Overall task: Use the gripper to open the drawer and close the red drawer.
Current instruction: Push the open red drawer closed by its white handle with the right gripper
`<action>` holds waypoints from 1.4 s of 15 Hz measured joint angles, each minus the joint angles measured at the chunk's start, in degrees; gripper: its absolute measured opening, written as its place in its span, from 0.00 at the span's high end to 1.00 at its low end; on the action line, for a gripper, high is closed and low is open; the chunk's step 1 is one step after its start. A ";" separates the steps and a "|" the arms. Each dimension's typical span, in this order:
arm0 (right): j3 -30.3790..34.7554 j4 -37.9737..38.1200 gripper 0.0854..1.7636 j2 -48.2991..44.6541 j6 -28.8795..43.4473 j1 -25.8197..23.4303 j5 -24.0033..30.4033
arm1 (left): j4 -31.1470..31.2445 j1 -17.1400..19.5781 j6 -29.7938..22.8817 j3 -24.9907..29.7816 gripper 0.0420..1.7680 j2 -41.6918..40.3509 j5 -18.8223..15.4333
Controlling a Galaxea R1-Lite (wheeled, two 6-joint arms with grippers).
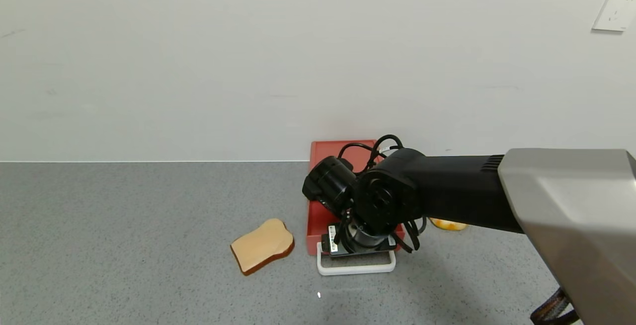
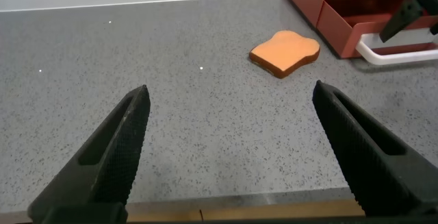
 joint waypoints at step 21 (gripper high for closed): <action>-0.63 -18.82 0.03 3.63 -9.86 -4.83 -2.32 | -0.02 0.00 -0.30 0.07 0.03 0.00 0.01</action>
